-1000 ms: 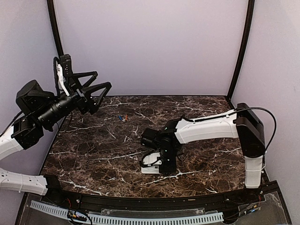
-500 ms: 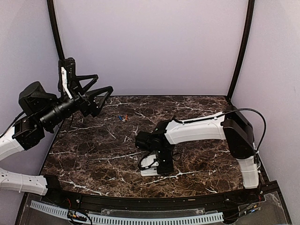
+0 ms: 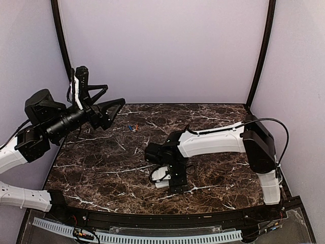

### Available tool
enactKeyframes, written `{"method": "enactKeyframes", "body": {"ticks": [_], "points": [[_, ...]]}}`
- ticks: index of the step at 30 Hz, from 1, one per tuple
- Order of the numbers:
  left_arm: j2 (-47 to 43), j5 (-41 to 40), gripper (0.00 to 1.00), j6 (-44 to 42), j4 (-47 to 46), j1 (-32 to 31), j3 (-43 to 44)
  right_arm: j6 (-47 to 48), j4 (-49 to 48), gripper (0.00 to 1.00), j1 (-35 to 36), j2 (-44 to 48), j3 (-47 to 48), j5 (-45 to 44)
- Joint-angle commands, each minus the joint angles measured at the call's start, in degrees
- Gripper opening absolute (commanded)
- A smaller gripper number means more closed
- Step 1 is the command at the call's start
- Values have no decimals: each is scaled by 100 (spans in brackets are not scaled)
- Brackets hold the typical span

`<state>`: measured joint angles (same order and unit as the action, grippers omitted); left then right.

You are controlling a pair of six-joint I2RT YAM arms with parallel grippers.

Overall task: Load the batteries into the remote control
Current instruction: Place the remote control at the center of the board, then pick up the remote control from the center of the board.

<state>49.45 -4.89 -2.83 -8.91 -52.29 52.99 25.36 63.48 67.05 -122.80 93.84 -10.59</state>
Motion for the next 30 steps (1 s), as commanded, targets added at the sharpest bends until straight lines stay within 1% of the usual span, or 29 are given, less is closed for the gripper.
{"method": "enactKeyframes", "body": {"ticks": [1,7,10,13,14,16,17,18,19,21,23,27,30], "points": [[180,-389,99,-203,465,9,-80,-77,-317,99,124,610,18,-105],[176,94,99,-190,824,15,-102,-287,-381,99,129,1249,-135,106],[174,245,99,-143,1389,10,-25,-802,-749,99,17,1881,-398,241],[266,424,98,-444,2090,11,-4,-1873,-922,99,-346,2357,-403,544],[427,355,97,-498,2259,16,28,-2345,-973,99,-494,2503,-421,627],[813,61,94,-443,2924,11,204,-3336,-1107,99,-778,2854,-553,765],[966,41,92,-410,3379,9,269,-3835,-1206,99,-913,3028,-668,898],[1239,89,91,-411,3598,13,362,-4252,-1393,98,-1015,3228,-866,1015],[1377,259,89,-438,3952,12,384,-4677,-1551,95,-1090,3389,-1081,1217],[1745,544,85,-504,4268,5,374,-5402,-1767,89,-1131,3686,-1494,1288],[2035,753,81,-518,4440,-4,302,-6014,-1884,81,-1135,3915,-1868,1283],[2309,1041,78,-669,4410,-39,122,-6928,-2322,67,-1120,4386,-2727,1380],[2347,1252,78,-826,4226,-56,-39,-7344,-2544,60,-1113,4613,-3216,1320]]}}
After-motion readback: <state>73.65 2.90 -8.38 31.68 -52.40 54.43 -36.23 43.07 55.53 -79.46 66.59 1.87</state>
